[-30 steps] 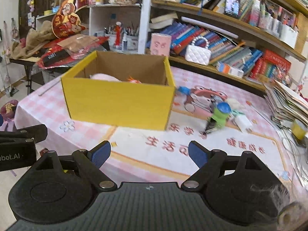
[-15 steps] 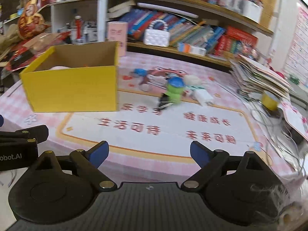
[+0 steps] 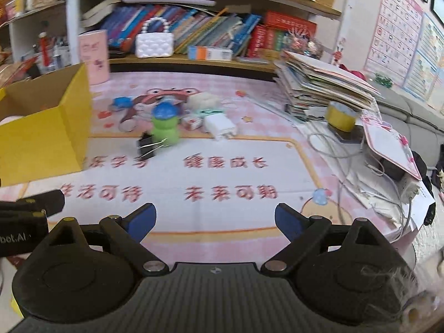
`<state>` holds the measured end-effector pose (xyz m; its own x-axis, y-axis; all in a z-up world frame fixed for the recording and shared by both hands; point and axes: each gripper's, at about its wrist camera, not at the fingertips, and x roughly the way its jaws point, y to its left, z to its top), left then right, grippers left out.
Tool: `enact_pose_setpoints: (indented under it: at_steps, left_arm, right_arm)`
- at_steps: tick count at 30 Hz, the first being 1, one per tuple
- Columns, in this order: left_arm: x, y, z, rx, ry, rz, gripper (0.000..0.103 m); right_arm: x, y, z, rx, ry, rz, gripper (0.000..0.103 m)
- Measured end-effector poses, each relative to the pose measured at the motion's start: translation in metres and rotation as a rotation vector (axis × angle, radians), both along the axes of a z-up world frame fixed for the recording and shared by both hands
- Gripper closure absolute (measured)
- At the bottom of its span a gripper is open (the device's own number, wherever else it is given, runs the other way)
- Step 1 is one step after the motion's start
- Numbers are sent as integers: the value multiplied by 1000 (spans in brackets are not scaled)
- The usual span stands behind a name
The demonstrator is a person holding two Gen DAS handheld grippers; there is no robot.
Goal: Organize objects
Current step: 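Withdraw both tools from the box back toward the table items, then grasp the black binder clip with the left tool while the right tool grasps the white charger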
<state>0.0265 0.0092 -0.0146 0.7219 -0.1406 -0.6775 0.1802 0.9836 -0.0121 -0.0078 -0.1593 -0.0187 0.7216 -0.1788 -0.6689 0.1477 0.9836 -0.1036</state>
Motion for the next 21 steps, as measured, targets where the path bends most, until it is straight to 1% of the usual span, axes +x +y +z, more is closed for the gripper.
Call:
enact_pose_setpoints:
  at_steps: [5, 9, 21]
  left_arm:
    - [26, -25, -3, 2, 9, -14, 2]
    - [46, -42, -6, 2, 23, -11, 2]
    - [93, -77, -10, 16, 47, 76, 2]
  right_arm:
    - [25, -27, -1, 10, 14, -19, 9]
    - [46, -45, -3, 26, 21, -11, 9]
    - [108, -86, -10, 78, 36, 73, 10]
